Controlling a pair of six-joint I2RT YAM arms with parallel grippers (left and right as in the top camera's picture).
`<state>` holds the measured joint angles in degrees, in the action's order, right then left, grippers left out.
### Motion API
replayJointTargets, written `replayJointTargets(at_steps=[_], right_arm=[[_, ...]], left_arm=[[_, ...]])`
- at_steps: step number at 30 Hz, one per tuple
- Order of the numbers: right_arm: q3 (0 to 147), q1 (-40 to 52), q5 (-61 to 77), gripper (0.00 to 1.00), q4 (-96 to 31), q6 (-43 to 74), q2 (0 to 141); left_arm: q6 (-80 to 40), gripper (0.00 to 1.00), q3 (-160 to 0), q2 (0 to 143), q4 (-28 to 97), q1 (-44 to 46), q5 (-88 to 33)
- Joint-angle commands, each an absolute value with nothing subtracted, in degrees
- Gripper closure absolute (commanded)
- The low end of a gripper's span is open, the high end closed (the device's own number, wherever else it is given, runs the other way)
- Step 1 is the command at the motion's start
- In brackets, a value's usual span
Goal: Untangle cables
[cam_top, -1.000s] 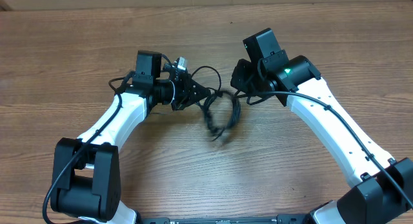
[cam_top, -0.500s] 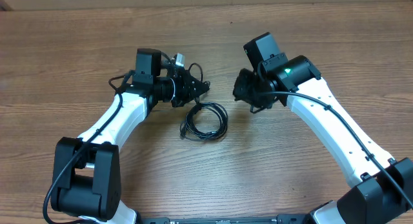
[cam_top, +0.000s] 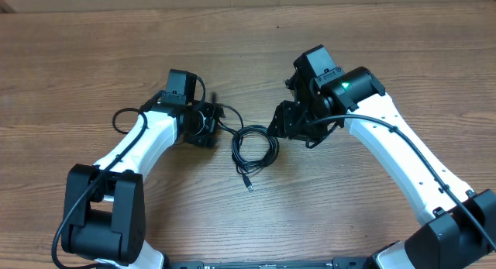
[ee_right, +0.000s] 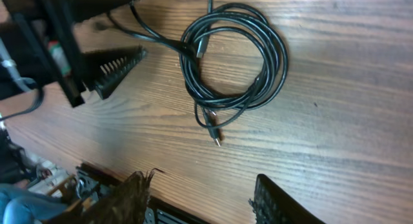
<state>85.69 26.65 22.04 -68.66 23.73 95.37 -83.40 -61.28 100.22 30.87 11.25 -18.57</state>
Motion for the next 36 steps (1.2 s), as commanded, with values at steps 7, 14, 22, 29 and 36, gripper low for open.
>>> replayJointTargets(at_steps=[7,14,22,29,36], right_arm=[[85.54,26.68,22.48,0.43,-66.92,22.02,93.65],[85.54,26.68,20.62,0.38,-65.56,22.04,93.65],[85.54,26.68,20.58,0.31,-65.01,22.37,93.65],[85.56,23.09,19.53,0.24,-66.13,22.94,93.65],[85.56,15.64,19.53,0.15,-66.54,22.85,93.65]], left_arm=[[-50.7,0.01,-62.43,100.38,44.31,11.18,3.14],[-44.77,0.0,-71.18,98.3,53.71,11.18,7.49],[-22.04,0.0,-84.93,96.97,52.42,11.4,-2.57],[-14.57,0.0,-85.52,97.08,59.11,13.85,-8.45],[-32.42,0.0,-85.49,97.08,65.87,20.91,-9.72]])
